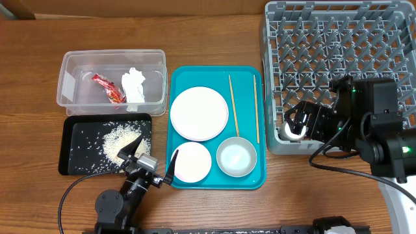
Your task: Sort waste into correct bins and load items into the dishwasher
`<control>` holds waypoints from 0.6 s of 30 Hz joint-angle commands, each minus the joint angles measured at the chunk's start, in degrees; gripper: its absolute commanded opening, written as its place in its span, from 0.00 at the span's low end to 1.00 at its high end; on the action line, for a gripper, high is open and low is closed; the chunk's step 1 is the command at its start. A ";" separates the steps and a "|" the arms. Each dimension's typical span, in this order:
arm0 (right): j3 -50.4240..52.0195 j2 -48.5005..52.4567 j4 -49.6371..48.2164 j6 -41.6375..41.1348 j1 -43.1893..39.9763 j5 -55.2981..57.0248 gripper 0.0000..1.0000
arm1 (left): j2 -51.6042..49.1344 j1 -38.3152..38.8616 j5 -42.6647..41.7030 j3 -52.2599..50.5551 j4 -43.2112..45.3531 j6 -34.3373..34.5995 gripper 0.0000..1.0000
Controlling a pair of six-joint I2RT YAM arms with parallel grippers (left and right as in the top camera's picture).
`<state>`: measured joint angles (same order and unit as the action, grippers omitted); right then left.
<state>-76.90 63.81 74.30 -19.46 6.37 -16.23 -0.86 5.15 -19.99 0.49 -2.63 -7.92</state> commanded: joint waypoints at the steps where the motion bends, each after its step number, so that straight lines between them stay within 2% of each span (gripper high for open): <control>1: 0.02 -0.13 -0.26 0.37 -0.07 0.26 1.00 | 0.59 -0.33 -1.01 -0.22 0.09 -0.85 1.00; 7: 0.02 -0.13 -7.74 -1.84 -0.07 -1.20 1.00 | 0.57 -0.33 -1.01 -0.22 0.09 -0.85 1.00; 10: 0.02 -0.07 -9.94 -1.73 0.00 -5.97 1.00 | 0.57 -0.33 -1.01 -0.22 0.09 -0.85 1.00; 12: 0.02 0.66 -9.44 0.44 0.98 -10.75 0.93 | 0.57 -0.33 -1.01 -0.22 0.09 -0.85 1.00; 16: 0.42 3.63 -4.42 2.97 9.18 -7.63 0.89 | 0.57 -0.33 -1.01 -0.22 0.09 -0.85 1.00; 18: 1.99 5.79 -3.72 2.78 16.57 -4.09 0.81 | 0.57 -0.33 -0.98 -0.22 0.07 -0.85 1.00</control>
<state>-76.51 67.24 70.24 -17.96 15.88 -22.46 -0.86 5.15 -20.03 0.49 -2.57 -7.94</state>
